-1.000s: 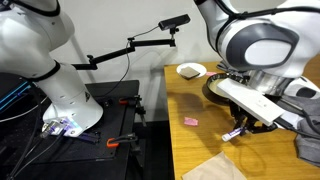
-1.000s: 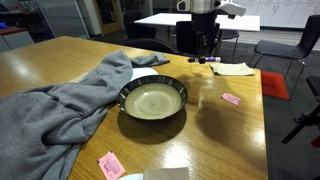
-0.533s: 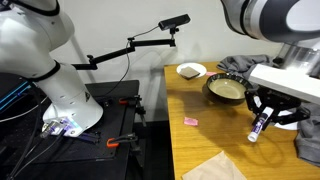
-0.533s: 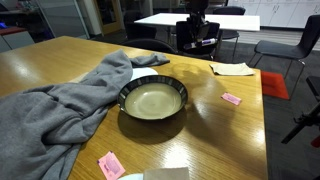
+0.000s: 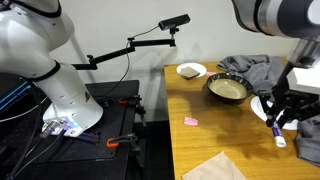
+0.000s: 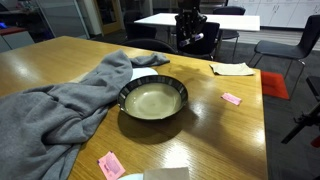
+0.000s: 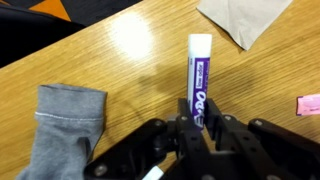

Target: Move the purple marker backwards

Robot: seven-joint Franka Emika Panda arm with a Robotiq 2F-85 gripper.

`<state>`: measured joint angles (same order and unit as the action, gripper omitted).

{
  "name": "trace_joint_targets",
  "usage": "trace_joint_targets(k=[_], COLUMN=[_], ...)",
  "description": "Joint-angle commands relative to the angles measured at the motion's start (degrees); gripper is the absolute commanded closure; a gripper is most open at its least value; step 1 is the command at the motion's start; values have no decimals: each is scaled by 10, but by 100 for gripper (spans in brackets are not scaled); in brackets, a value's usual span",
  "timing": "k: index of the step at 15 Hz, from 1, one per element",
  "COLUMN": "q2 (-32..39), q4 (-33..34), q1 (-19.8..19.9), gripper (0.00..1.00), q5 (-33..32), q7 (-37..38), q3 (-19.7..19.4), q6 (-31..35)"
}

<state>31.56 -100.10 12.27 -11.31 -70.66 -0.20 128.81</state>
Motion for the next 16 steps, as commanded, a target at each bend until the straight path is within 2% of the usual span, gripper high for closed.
trace_joint_targets(k=[1, 6, 9, 16], q2=[27, 51, 64, 105], q4=[34, 44, 41, 27], q1=[7, 26, 32, 21], gripper=[95, 95, 95, 95], q5=[-7, 24, 33, 18], q7=[-96, -233, -290, -332], q3=[7, 20, 23, 16], q6=[-5, 6, 22, 147])
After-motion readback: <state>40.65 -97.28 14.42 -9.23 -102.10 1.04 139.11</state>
